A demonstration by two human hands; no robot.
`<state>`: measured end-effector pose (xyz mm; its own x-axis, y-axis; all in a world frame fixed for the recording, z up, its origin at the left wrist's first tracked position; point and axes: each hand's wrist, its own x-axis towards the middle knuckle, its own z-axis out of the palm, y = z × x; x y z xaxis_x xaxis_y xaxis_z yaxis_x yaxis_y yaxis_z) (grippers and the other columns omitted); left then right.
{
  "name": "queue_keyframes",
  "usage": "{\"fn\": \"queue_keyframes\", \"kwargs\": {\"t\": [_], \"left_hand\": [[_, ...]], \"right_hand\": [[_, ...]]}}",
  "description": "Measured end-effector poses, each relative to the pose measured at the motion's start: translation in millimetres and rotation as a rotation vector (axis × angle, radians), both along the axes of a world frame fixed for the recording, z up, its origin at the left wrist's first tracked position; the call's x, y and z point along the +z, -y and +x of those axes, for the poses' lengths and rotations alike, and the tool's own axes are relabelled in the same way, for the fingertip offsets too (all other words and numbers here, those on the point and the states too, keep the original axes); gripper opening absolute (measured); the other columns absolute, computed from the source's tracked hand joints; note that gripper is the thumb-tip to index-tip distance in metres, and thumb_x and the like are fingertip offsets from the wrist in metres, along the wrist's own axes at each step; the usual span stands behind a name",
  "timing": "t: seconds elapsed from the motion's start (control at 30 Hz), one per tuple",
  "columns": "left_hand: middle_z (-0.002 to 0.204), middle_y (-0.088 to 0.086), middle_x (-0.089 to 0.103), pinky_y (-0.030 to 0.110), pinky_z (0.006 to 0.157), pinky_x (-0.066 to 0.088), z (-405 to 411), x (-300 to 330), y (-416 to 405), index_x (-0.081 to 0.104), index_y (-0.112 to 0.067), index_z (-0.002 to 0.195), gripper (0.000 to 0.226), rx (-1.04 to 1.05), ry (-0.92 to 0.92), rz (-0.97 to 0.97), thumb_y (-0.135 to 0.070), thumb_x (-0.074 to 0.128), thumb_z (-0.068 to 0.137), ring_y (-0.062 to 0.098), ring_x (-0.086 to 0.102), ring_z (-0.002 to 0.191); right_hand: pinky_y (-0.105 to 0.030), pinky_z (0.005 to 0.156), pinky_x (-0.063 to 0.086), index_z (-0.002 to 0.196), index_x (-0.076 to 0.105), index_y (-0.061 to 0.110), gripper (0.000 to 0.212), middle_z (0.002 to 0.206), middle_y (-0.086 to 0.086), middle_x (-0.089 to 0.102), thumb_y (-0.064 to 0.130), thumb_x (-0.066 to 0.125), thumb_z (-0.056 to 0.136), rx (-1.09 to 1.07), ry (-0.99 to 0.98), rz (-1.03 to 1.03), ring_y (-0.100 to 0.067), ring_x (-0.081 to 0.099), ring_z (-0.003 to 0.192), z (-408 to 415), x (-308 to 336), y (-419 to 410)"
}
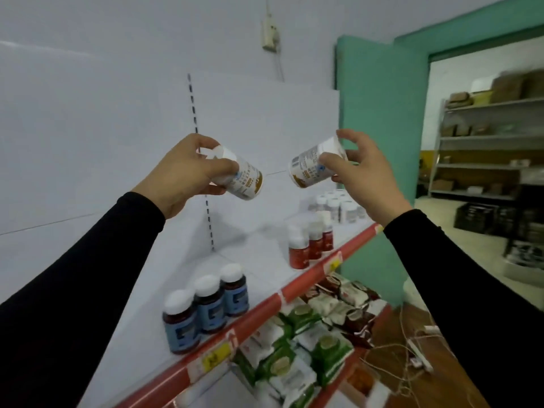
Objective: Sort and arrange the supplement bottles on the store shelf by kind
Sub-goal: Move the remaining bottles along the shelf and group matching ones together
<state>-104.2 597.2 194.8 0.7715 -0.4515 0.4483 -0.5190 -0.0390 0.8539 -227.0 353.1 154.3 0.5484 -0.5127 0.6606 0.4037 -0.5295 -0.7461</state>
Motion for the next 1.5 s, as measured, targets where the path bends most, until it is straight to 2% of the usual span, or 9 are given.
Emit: {"fn": "queue_keyframes", "kwargs": {"t": [0.23, 0.4, 0.67, 0.77, 0.9, 1.1, 1.27, 1.4, 1.5], "left_hand": [[0.115, 0.009, 0.062, 0.026, 0.065, 0.059, -55, -31, 193, 0.055, -0.022, 0.108, 0.034, -0.05, 0.003, -0.106, -0.02, 0.074, 0.08, 0.02, 0.069, 0.093], [0.115, 0.007, 0.061, 0.024, 0.063, 0.058, -71, -46, 294, 0.055, -0.021, 0.112, 0.034, -0.065, 0.024, -0.053, -0.02, 0.072, 0.082, 0.02, 0.067, 0.094], [0.118, 0.009, 0.06, 0.029, 0.067, 0.056, -28, -65, 406, 0.053, -0.016, 0.122, 0.044, -0.029, -0.001, -0.013, -0.02, 0.072, 0.083, 0.024, 0.065, 0.097], [0.114, 0.007, 0.062, 0.029, 0.065, 0.055, 4, -71, 438, 0.054, -0.017, 0.117, 0.041, 0.01, -0.006, -0.025, -0.021, 0.073, 0.081, 0.023, 0.066, 0.094], [0.114, 0.007, 0.062, 0.038, 0.077, 0.057, 40, -74, 476, 0.055, -0.017, 0.116, 0.04, 0.064, -0.032, 0.001, -0.022, 0.073, 0.081, 0.024, 0.066, 0.097], [0.11, 0.008, 0.064, 0.034, 0.076, 0.056, 82, -77, 512, 0.058, -0.017, 0.117, 0.04, 0.18, -0.029, 0.035, -0.022, 0.073, 0.081, 0.023, 0.066, 0.096], [0.109, 0.007, 0.064, 0.045, 0.084, 0.056, 106, -79, 529, 0.056, -0.019, 0.12, 0.044, 0.315, -0.053, 0.058, -0.023, 0.074, 0.081, 0.025, 0.067, 0.093], [0.109, 0.006, 0.063, 0.039, 0.085, 0.057, 110, -81, 541, 0.055, -0.016, 0.123, 0.048, 0.463, -0.058, 0.065, -0.021, 0.076, 0.081, 0.02, 0.066, 0.092], [0.11, 0.008, 0.064, 0.04, 0.086, 0.056, 104, -82, 548, 0.056, -0.015, 0.122, 0.053, 0.556, -0.077, 0.082, -0.025, 0.077, 0.075, 0.022, 0.065, 0.095]], "right_hand": [[-0.021, 0.068, 0.048, 0.114, 0.057, 0.04, 0.051, 0.106, 0.01, 0.066, 0.054, 0.071, 0.067, -0.203, -0.047, 0.004, 0.006, 0.064, 0.08, -88, -23, 168], [-0.014, 0.066, 0.044, 0.123, 0.058, 0.03, 0.053, 0.11, 0.006, 0.063, 0.044, 0.075, 0.074, -0.272, -0.079, -0.013, 0.017, 0.059, 0.075, -114, -37, 262], [-0.002, 0.065, 0.039, 0.13, 0.058, 0.02, 0.052, 0.118, 0.005, 0.061, 0.037, 0.072, 0.082, -0.274, -0.174, -0.104, 0.003, 0.059, 0.089, -60, -68, 366], [0.001, 0.06, 0.039, 0.127, 0.059, 0.023, 0.049, 0.112, 0.008, 0.059, 0.034, 0.073, 0.082, -0.254, -0.2, -0.132, 0.013, 0.056, 0.083, -20, -76, 401], [0.0, 0.057, 0.039, 0.128, 0.057, 0.023, 0.049, 0.107, 0.01, 0.058, 0.032, 0.073, 0.082, -0.178, -0.241, -0.131, 0.01, 0.057, 0.083, 36, -80, 444], [-0.005, 0.06, 0.044, 0.128, 0.055, 0.024, 0.05, 0.104, 0.017, 0.059, 0.029, 0.072, 0.081, 0.008, -0.287, -0.097, 0.003, 0.06, 0.087, 115, -95, 491], [-0.01, 0.065, 0.045, 0.124, 0.055, 0.026, 0.05, 0.1, 0.019, 0.058, 0.027, 0.076, 0.079, 0.186, -0.319, -0.124, -0.002, 0.062, 0.088, 179, -116, 521], [-0.027, 0.079, 0.055, 0.127, 0.054, 0.019, 0.051, 0.102, 0.014, 0.059, 0.021, 0.076, 0.081, 0.392, -0.347, -0.143, -0.013, 0.065, 0.092, 219, -134, 541], [-0.01, 0.068, 0.049, 0.124, 0.053, 0.028, 0.049, 0.103, 0.022, 0.057, 0.025, 0.077, 0.081, 0.526, -0.4, -0.158, 0.005, 0.062, 0.087, 237, -145, 547]]}}
